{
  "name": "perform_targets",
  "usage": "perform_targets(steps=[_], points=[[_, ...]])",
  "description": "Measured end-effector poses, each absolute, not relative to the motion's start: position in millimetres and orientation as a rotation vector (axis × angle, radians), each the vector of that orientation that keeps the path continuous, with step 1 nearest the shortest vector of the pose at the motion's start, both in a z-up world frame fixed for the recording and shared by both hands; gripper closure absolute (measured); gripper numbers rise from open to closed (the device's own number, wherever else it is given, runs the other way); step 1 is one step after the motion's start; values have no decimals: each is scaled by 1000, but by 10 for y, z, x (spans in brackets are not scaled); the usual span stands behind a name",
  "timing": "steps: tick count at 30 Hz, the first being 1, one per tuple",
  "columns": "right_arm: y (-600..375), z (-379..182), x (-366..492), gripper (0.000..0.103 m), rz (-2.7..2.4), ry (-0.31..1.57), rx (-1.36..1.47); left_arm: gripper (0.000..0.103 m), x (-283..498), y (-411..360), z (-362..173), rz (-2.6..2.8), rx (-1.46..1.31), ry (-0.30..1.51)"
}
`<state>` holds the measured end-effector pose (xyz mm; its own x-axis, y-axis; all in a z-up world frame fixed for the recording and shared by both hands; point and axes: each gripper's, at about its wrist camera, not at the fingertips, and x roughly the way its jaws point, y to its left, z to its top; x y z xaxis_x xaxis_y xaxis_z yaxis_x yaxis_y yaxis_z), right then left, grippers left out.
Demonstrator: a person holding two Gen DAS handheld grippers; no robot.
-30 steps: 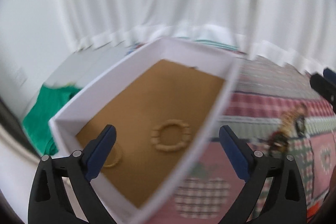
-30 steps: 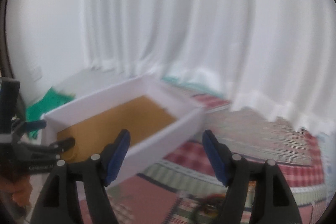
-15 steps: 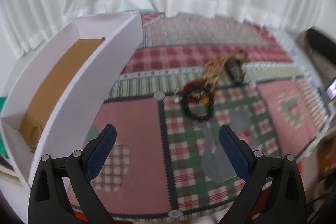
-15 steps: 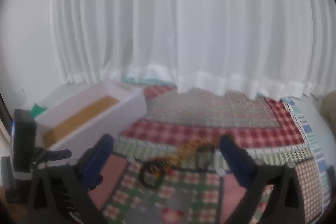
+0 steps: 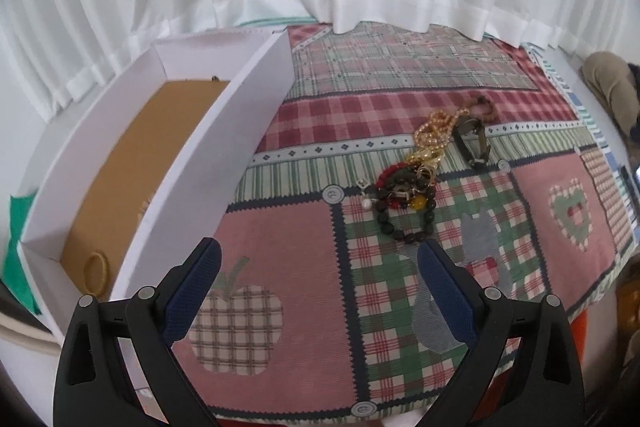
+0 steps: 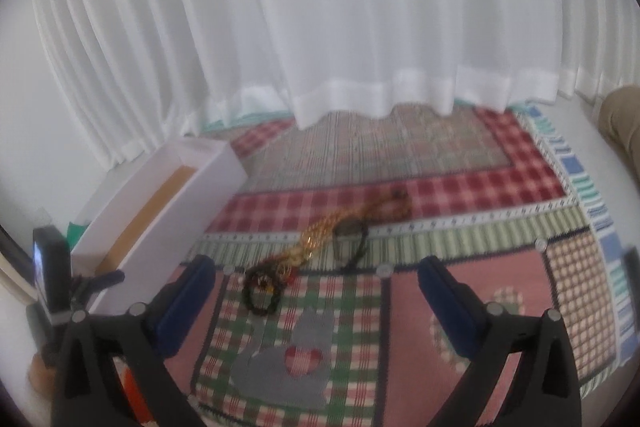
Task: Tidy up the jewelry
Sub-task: 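Move both open tools back over the jewelry pile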
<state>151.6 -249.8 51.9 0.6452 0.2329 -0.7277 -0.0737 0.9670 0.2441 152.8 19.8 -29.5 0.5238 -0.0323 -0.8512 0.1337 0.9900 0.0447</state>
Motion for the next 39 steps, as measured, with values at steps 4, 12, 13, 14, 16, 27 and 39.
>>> perform_targets(steps=[4, 12, 13, 14, 16, 27, 39], points=[[-2517, 355, 1570, 0, 189, 924, 237, 4, 1589, 306, -354, -103, 50, 1058], [-2596, 288, 1639, 0, 182, 956, 270, 4, 1702, 392, -443, -79, 19, 1093], [-2601, 278, 1646, 0, 183, 961, 276, 4, 1724, 397, -457, -77, 14, 1100], [-2605, 270, 1651, 0, 184, 964, 280, 4, 1737, 399, -466, -77, 12, 1104], [-2605, 248, 1658, 0, 183, 972, 283, 4, 1768, 390, -501, -78, 13, 1113], [-2654, 63, 1709, 0, 168, 1028, 321, 4, 1746, 359, -836, -110, 29, 1146], [-2643, -68, 1845, 0, 151, 1073, 313, 4, 1862, 77, -1076, -88, 35, 1223]])
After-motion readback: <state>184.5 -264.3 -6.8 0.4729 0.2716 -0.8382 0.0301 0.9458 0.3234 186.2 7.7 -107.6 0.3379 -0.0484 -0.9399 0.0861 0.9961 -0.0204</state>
